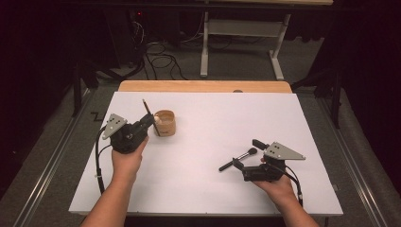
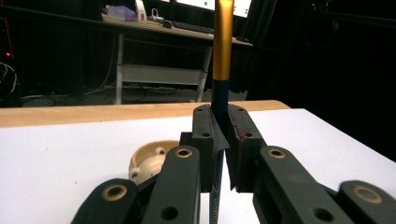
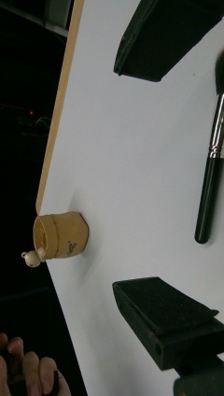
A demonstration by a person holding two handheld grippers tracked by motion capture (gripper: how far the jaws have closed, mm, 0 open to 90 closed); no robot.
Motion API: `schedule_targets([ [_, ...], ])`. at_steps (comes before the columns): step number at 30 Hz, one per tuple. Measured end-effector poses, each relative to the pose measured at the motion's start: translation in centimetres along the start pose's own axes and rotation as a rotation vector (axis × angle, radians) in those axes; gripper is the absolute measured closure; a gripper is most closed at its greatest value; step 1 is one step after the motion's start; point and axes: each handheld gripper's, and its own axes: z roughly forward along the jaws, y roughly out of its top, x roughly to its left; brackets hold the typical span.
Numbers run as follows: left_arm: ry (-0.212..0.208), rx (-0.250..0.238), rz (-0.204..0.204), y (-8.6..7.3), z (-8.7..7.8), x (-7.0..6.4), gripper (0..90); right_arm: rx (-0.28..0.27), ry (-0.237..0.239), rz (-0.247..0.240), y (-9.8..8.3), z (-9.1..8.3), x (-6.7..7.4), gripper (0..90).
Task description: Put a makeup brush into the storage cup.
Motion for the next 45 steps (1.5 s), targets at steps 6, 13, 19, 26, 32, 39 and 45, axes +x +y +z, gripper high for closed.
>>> schedule_targets([
  [6, 0.02, 0.003, 0.006, 0.4, 1.5, 0.0, 82.8, -0.008, 0.006, 0.001, 0.0, 0.0, 0.1, 0.7],
  [13, 0.039, 0.004, -0.004, 0.9, 2.6, 0.4, 82.8, -0.008, 0.008, 0.001, 0.0, 0.0, 0.0, 0.7],
  [19, 0.048, 0.012, 0.004, 1.3, 3.6, 0.4, 82.8, -0.007, 0.008, 0.002, 0.0, 0.0, 0.1, 0.8],
  [26, 0.066, 0.016, 0.007, 1.6, 4.7, 0.7, 82.8, -0.001, 0.009, 0.009, 0.0, 0.0, 0.1, 1.1],
  [32, 0.082, 0.021, 0.021, 1.8, 5.5, 0.9, 82.8, -0.005, 0.015, 0.005, 0.0, 0.2, 0.1, 1.2],
  [39, 0.105, 0.026, 0.02, 1.8, 6.0, 1.4, 82.8, -0.004, 0.02, 0.005, -0.1, 0.2, 0.2, 1.3],
  [45, 0.116, 0.026, 0.008, 1.7, 6.3, 1.9, 82.8, 0.0, 0.022, 0.005, -0.1, 0.2, 0.2, 1.7],
])
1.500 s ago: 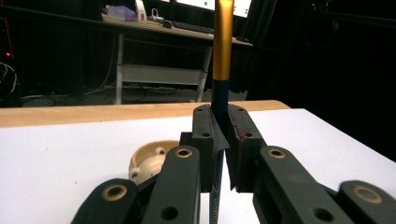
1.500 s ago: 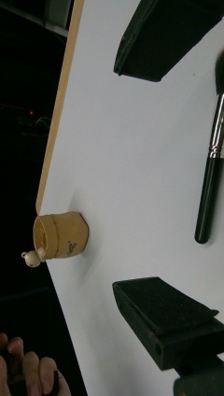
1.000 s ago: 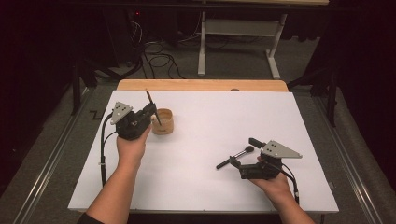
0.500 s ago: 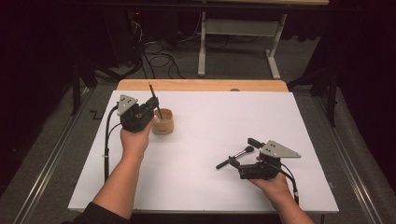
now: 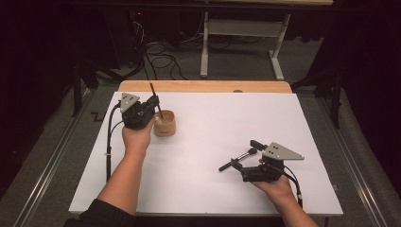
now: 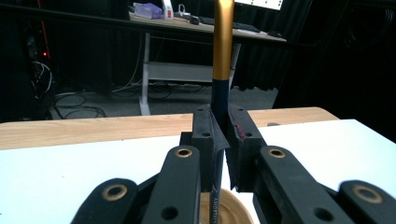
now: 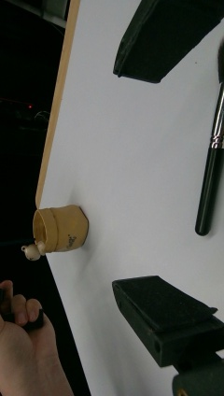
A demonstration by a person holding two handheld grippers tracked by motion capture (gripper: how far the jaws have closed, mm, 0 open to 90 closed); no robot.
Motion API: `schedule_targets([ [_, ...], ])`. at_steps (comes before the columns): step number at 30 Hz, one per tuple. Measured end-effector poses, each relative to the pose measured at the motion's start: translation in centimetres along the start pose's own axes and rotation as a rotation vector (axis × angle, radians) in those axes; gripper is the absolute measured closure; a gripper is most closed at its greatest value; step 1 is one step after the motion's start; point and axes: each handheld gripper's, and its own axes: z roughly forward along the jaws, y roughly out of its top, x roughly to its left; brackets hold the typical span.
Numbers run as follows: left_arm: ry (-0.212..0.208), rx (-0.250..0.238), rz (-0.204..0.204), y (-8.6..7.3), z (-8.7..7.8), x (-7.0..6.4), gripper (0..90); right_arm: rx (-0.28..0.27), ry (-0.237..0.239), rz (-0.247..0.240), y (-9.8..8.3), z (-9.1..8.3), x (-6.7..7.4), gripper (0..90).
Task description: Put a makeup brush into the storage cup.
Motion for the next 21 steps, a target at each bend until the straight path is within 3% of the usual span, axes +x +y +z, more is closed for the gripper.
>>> schedule_targets([
  [21, 0.03, 0.039, -0.016, -1.1, 1.0, 1.0, 82.8, 0.016, 0.009, 0.002, -0.1, 0.2, 0.1, 2.0],
])
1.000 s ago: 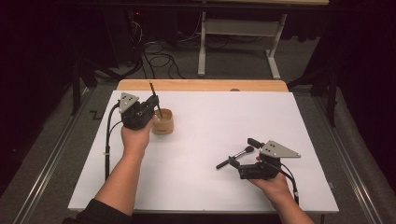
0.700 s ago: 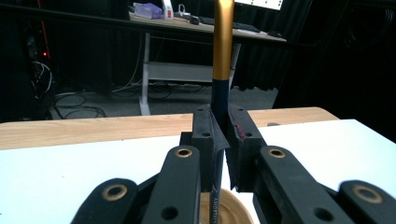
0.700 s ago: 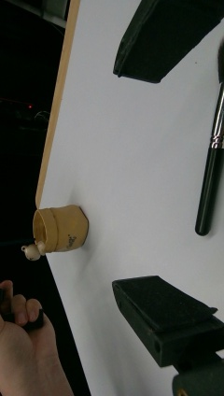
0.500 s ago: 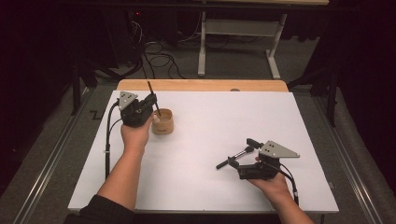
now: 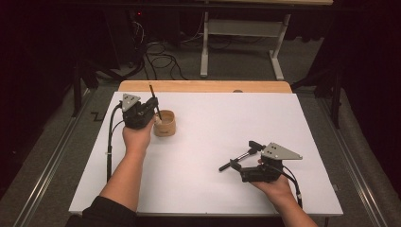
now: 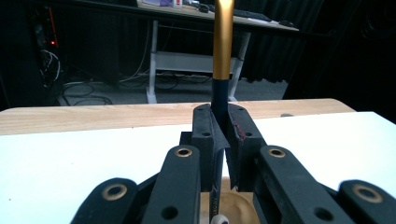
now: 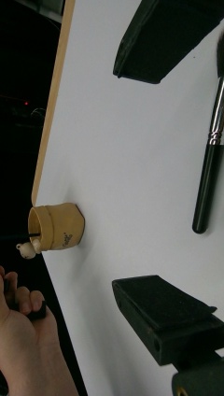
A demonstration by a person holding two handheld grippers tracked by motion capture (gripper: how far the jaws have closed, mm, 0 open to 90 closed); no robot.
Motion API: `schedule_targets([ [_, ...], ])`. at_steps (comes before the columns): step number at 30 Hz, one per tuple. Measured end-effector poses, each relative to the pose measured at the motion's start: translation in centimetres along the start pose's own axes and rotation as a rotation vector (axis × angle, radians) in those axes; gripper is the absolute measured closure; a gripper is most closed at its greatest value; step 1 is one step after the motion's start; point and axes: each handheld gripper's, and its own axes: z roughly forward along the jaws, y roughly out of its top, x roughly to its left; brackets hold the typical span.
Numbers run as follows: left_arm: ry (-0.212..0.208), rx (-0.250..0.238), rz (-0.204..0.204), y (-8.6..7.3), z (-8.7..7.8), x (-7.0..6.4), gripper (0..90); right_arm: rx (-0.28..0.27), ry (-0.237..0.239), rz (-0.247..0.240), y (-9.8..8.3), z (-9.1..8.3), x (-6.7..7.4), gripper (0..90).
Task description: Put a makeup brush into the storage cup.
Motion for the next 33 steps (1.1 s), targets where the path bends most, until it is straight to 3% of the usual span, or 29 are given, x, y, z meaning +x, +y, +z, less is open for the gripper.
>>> schedule_targets([
  [17, -0.003, 0.051, -0.03, -1.9, 0.1, 0.6, 82.7, 0.008, 0.006, -0.005, -0.1, 0.2, 0.1, 2.5],
  [25, -0.002, 0.047, -0.04, -2.0, 0.0, 0.8, 82.2, 0.012, 0.007, -0.008, -0.1, 0.2, 0.1, 2.5],
  [27, -0.017, 0.038, -0.047, -1.9, -0.1, 0.8, 75.8, 0.011, 0.007, -0.012, -0.1, 0.2, 0.1, 2.5],
  [31, -0.026, 0.046, -0.064, -1.9, -0.1, 1.0, 51.6, 0.012, 0.007, -0.01, -0.1, 0.3, 0.1, 2.5],
  [33, -0.02, 0.052, -0.054, -1.9, -0.1, 1.0, 46.3, 0.013, 0.007, -0.01, -0.1, 0.3, 0.2, 2.5],
])
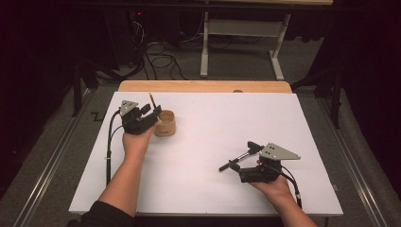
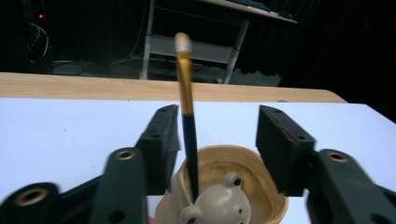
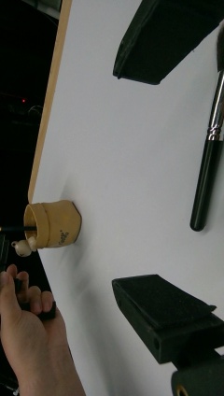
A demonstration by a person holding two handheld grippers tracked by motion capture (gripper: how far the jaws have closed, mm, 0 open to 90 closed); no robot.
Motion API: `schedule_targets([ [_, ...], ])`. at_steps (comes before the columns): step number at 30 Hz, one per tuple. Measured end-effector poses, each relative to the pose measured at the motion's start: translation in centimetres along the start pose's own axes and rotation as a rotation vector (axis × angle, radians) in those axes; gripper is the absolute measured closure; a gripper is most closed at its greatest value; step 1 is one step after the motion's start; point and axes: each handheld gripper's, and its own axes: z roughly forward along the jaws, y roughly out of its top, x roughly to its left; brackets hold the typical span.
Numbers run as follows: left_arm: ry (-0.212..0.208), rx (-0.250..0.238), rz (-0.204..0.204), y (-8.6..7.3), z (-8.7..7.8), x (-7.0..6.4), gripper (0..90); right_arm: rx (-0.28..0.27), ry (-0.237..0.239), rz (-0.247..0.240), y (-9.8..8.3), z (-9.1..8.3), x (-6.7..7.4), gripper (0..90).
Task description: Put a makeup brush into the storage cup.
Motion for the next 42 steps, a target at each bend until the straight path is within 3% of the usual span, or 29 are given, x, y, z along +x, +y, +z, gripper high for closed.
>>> schedule_targets([
  [9, 0.0, 0.008, 0.038, 0.1, -0.5, -0.3, 40.3, -0.003, 0.0, -0.006, 0.0, 0.0, 0.0, 2.6],
  [17, 0.011, 0.024, 0.079, 0.3, -1.7, -1.1, 28.8, -0.005, -0.004, -0.006, 0.1, 0.0, 0.1, 2.6],
  [24, -0.017, 0.032, 0.076, 0.1, -2.9, -1.5, 23.4, -0.01, -0.009, -0.007, 0.1, -0.1, 0.1, 2.5],
  [35, -0.017, 0.065, 0.084, -0.6, -4.5, -1.6, 14.0, -0.009, -0.015, -0.004, 0.1, -0.3, 0.0, 2.4],
  [38, -0.031, 0.058, 0.072, -0.7, -5.1, -1.7, 10.6, -0.011, -0.015, -0.003, 0.1, -0.3, 0.0, 2.3],
  [42, -0.055, 0.068, 0.086, -0.8, -6.0, -2.1, 8.4, -0.011, -0.021, 0.002, 0.1, -0.3, 0.0, 2.2],
])
